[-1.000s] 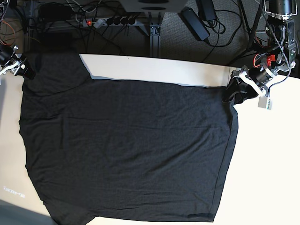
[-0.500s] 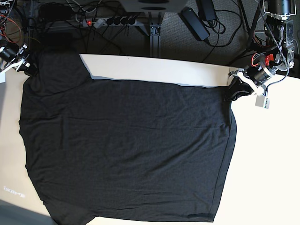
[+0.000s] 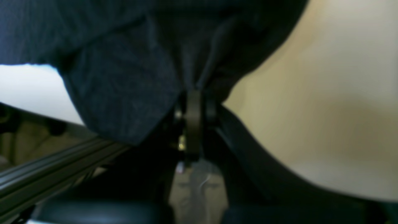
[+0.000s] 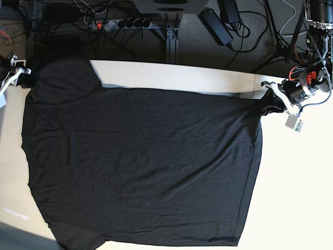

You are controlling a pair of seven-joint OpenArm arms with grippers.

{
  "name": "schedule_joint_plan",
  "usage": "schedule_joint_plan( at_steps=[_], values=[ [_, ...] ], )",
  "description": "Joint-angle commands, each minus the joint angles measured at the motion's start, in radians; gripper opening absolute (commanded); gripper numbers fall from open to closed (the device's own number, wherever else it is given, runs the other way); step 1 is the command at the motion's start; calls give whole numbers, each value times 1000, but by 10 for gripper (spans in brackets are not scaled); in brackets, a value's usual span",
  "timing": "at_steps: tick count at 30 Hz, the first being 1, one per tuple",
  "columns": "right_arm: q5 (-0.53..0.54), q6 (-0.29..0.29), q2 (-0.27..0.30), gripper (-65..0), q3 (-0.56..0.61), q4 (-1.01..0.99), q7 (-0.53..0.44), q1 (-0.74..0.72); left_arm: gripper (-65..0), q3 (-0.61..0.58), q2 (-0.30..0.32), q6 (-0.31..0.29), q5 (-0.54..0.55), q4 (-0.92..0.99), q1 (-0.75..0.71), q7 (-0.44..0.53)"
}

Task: Fold the T-shirt properly
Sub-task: 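Lift the shoulder edge and fold it over toward the hem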

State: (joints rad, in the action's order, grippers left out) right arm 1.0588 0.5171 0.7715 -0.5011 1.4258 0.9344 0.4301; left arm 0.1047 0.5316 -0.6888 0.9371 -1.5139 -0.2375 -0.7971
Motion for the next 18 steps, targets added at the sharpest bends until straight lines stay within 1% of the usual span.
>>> schedule_joint_plan(
  at_steps=[1, 4, 8, 14, 18],
  values=[
    [14, 71, 42, -650, -17, 15, -12, -18, -650, 8, 22, -9, 18, -15, 15, 14],
    [14, 72, 74, -650, -18, 15, -12, -77, -650, 8, 37, -9, 43, -15, 39, 10],
    [-21, 75, 95, -650, -17, 13, -10, -176, -650, 8, 37, -9, 55, -15, 99, -1],
    [-24, 80, 128, -650, -14, -10, -14, -274, -650, 7, 37, -9, 57, -9, 210, -8],
    [-31, 82, 135, -650, -5, -40, -24, -347, -650, -2, 37, -9, 54, 50, 296, -8]
  ],
)
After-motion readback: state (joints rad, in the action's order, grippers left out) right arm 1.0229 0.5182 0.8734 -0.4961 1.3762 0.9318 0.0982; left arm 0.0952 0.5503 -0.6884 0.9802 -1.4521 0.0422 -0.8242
